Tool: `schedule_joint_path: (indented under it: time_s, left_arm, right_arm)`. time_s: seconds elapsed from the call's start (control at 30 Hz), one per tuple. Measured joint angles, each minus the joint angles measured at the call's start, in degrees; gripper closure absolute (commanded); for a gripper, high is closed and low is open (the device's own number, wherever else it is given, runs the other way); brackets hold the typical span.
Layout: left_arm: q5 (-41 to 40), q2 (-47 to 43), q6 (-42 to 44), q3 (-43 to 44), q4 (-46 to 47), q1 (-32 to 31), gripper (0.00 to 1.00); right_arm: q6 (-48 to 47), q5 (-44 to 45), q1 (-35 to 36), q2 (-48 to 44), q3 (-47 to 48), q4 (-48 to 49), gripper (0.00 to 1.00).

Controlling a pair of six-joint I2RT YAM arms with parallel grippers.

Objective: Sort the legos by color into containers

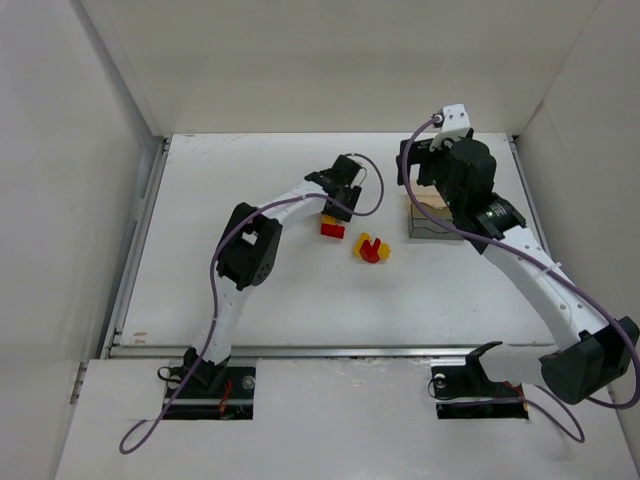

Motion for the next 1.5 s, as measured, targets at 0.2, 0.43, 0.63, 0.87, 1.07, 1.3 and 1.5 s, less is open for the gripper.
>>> schedule_joint_path:
  time_s: [0.2, 0.43, 0.63, 0.87, 1.07, 1.3, 1.5]
  left_arm:
    - [4.0, -2.1, 5.7, -1.1, 0.2, -0.2, 1.00]
    - [14.3, -11.4, 14.4, -1.8, 0.5, -0.5, 1.00]
    - [20.1, -24.7, 23.8, -9.2, 6.9, -0.4, 1.00]
    - [33.7, -35.4, 35.5, -15.4, 10.8, 2.2, 1.00]
    - [44.4, -39.0, 42.3, -19.5, 12.4, 3.7, 1.00]
    - [63.9, -39.0, 46.3, -17.4, 6.3, 5.3, 1.00]
    - [73.6, -39.0, 45.1, -14.1, 4.2, 6.3, 1.00]
  right_arm:
    - [0.0, -1.2, 0.0, 0.0, 0.1, -0.6, 0.00]
    - [0.4, -4.3, -1.2, 1.2, 6.9, -8.1, 0.00]
    - [1.9, -11.3, -6.3, -0.1, 9.2, -11.0, 0.00]
    - [4.1, -24.7, -11.9, -3.0, 10.4, -12.2, 0.00]
    - [3.5, -45.1, -12.4, -1.4, 11.9, -12.3, 0.00]
    - [-1.3, -60.4, -12.4, -2.4, 6.5, -10.5, 0.19]
    - [-5.1, -66.8, -10.6, -2.0, 6.5, -11.2, 0.17]
